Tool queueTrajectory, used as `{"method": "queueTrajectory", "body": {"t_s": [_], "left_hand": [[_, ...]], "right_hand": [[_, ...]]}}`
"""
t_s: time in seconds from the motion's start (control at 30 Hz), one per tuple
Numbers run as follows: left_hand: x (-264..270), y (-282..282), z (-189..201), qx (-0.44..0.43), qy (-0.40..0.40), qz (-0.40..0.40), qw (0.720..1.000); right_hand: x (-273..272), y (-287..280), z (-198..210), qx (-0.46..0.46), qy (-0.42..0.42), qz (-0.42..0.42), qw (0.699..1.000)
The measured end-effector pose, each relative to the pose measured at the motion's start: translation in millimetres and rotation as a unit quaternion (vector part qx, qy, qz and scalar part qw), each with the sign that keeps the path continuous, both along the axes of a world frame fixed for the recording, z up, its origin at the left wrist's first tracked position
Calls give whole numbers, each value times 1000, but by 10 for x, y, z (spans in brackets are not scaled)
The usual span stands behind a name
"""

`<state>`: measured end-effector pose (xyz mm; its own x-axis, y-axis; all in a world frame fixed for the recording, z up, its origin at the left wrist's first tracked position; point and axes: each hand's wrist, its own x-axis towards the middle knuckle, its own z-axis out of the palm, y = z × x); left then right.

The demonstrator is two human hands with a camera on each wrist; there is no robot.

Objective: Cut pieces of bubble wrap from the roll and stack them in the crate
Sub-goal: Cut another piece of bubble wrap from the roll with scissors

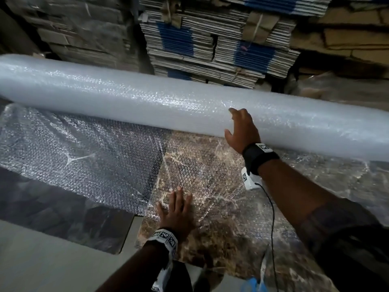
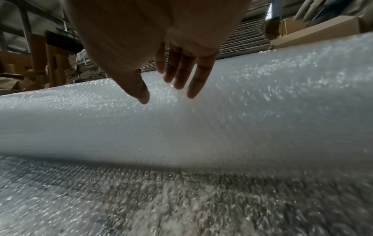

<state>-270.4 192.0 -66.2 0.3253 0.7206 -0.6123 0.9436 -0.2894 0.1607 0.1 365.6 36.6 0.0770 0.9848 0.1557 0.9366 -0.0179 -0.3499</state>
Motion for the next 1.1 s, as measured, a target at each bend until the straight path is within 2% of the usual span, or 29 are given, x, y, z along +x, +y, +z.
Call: {"method": "queueTrajectory", "body": {"t_s": [0.4,0.67,0.8,0.93,1.0,1.1], "left_hand": [[-18,-17,-7,10,-5,-3,1000],[-61,-22,-73,25,-9,0,1000],[-66,-29,-69,35,-16,1,999],[-102,-28,-10,69,-64,31,995],[-164,-28,81,101,-90,41,990],[-341,-47,201,163,-115,-8,980]], "right_hand": [[125,-33,-83,-21,-82,22,996],[196,-232,-167,-22,-12,64,998],[347,-777,-281,-42,-5,63,997],[706,-1631,-479,-102,11,35,994],[923,-2091,-562,-134,26,-1,991],[1205,-2689,-638,-128,38,-91,987]]}}
